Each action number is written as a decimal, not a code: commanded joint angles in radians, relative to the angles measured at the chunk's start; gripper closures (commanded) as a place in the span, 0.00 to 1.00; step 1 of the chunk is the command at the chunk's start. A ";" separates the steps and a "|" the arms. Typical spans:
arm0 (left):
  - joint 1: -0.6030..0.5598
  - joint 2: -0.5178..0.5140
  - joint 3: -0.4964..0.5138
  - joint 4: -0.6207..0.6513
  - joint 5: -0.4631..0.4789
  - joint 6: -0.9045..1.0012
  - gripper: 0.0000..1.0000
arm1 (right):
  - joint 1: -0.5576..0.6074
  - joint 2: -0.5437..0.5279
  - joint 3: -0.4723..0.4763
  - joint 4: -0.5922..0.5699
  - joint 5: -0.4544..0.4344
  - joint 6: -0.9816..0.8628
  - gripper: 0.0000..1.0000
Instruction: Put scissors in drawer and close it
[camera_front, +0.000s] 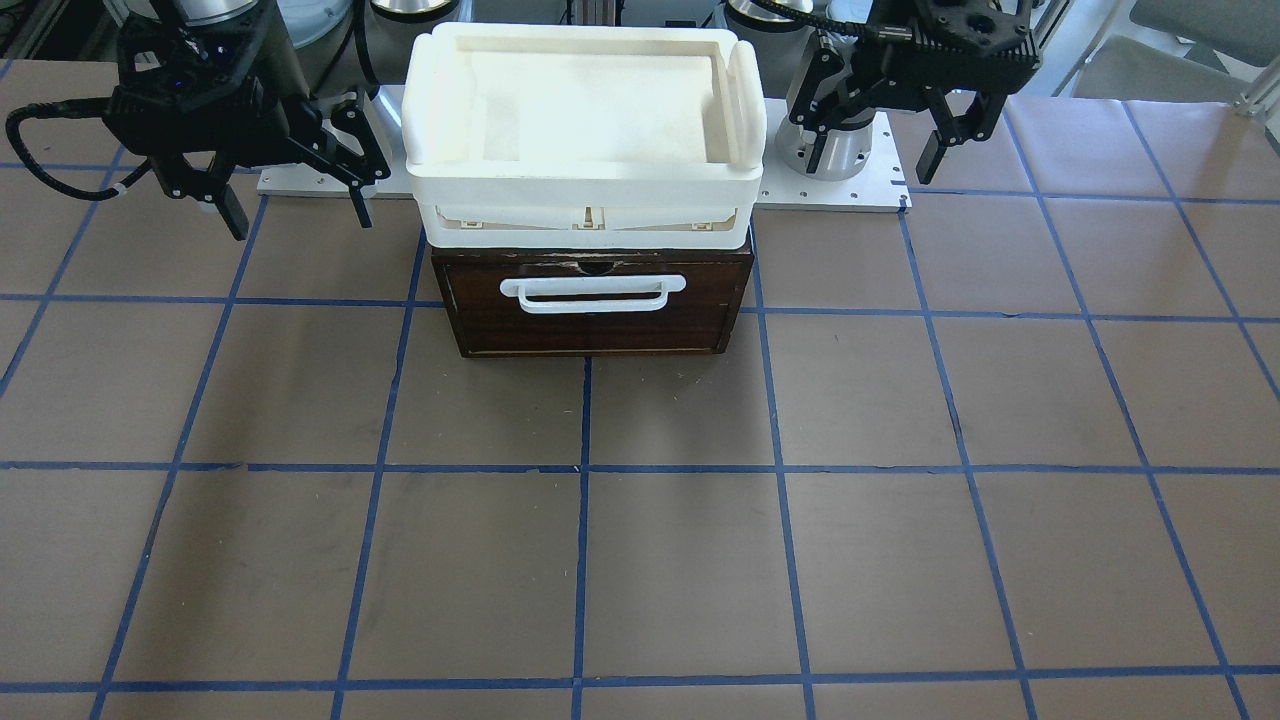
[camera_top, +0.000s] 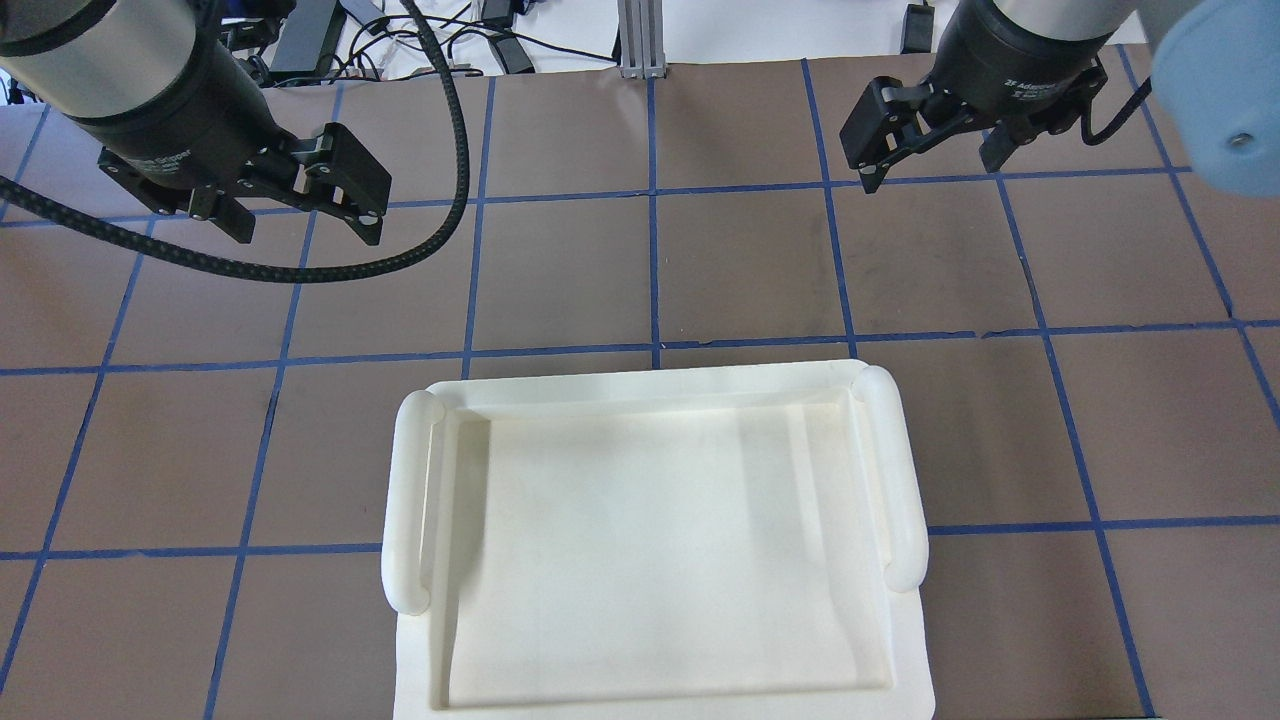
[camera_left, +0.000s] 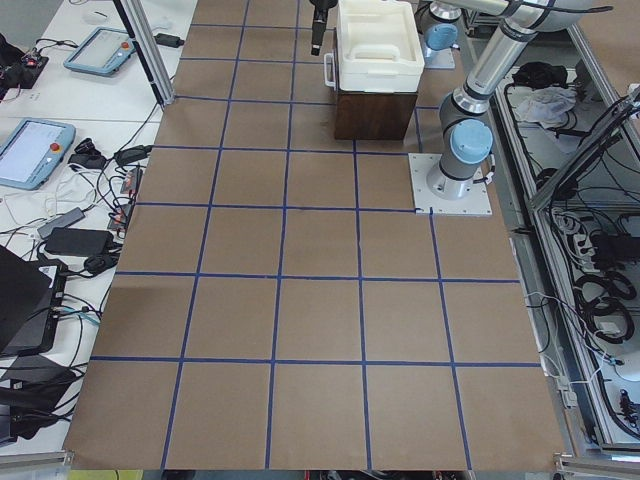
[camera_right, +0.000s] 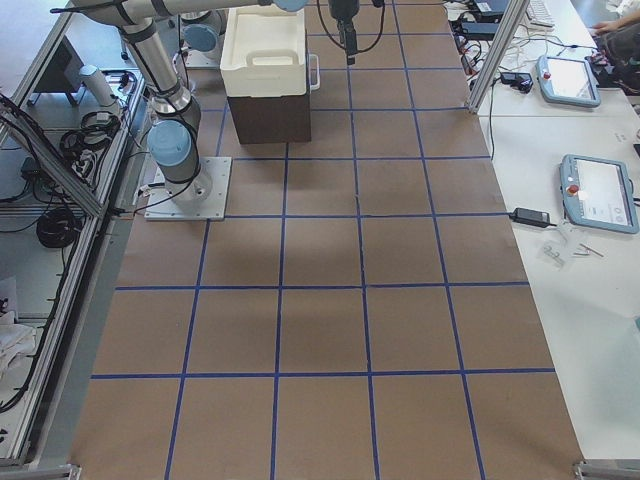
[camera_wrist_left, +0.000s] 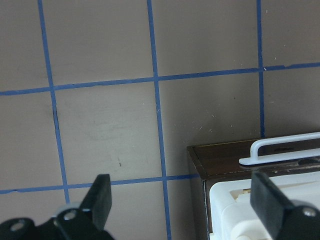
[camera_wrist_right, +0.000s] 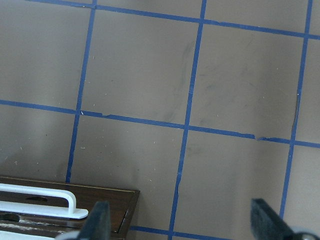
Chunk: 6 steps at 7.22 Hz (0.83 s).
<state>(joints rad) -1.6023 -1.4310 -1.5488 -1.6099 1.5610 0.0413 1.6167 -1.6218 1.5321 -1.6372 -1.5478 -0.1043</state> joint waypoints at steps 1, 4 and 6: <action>0.001 0.000 -0.005 -0.002 -0.007 0.002 0.00 | 0.002 -0.003 -0.001 0.002 -0.005 0.003 0.00; 0.001 0.000 -0.005 -0.001 -0.008 0.002 0.00 | 0.005 -0.021 0.002 0.102 0.002 0.012 0.00; 0.001 0.003 -0.005 -0.001 -0.002 0.002 0.00 | 0.005 -0.021 0.002 0.102 0.002 0.012 0.00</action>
<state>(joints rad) -1.6014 -1.4297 -1.5539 -1.6107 1.5553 0.0430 1.6213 -1.6423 1.5340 -1.5368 -1.5471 -0.0919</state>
